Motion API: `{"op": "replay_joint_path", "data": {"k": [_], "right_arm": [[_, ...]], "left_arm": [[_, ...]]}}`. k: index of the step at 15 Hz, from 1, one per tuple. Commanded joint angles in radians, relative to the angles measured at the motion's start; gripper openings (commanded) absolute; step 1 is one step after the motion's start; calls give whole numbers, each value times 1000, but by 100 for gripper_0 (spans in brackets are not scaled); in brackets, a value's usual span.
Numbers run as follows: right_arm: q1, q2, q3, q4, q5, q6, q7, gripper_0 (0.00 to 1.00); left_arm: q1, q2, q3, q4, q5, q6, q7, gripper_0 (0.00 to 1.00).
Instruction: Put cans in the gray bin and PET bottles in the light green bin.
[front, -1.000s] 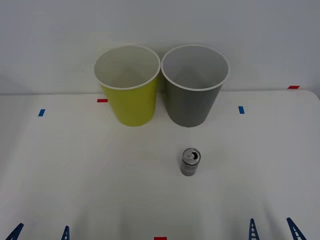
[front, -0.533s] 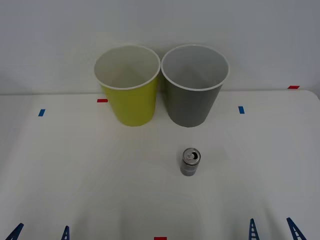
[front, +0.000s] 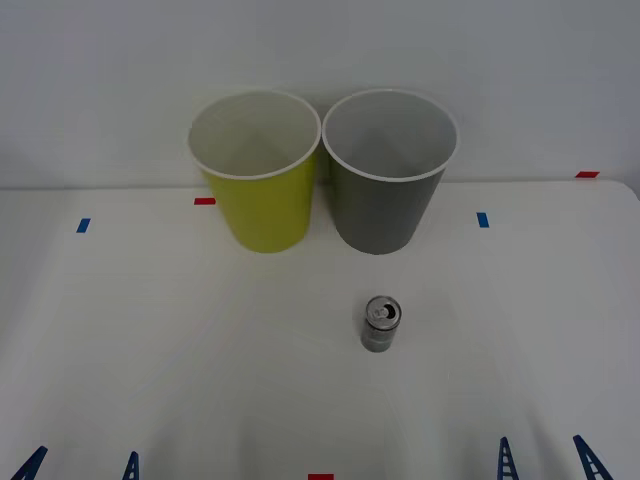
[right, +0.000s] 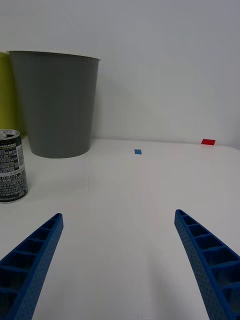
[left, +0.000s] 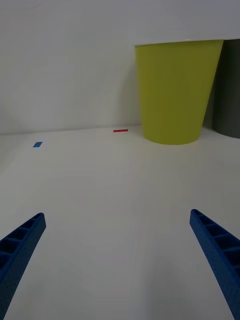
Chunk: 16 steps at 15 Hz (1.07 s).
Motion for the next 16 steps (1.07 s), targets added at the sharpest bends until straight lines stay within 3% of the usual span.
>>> {"op": "replay_joint_path", "data": {"k": [1,13,16], "right_arm": [[0,0,0,0,0,0,0,77],[-6,-18,-5,49,2,-3,2,77],[-6,-80,14,49,-5,-57,5,100]], "left_arm": [[0,0,0,0,0,0,0,100],[0,0,0,0,0,0,0,100],[0,0,0,0,0,0,0,100]]}}
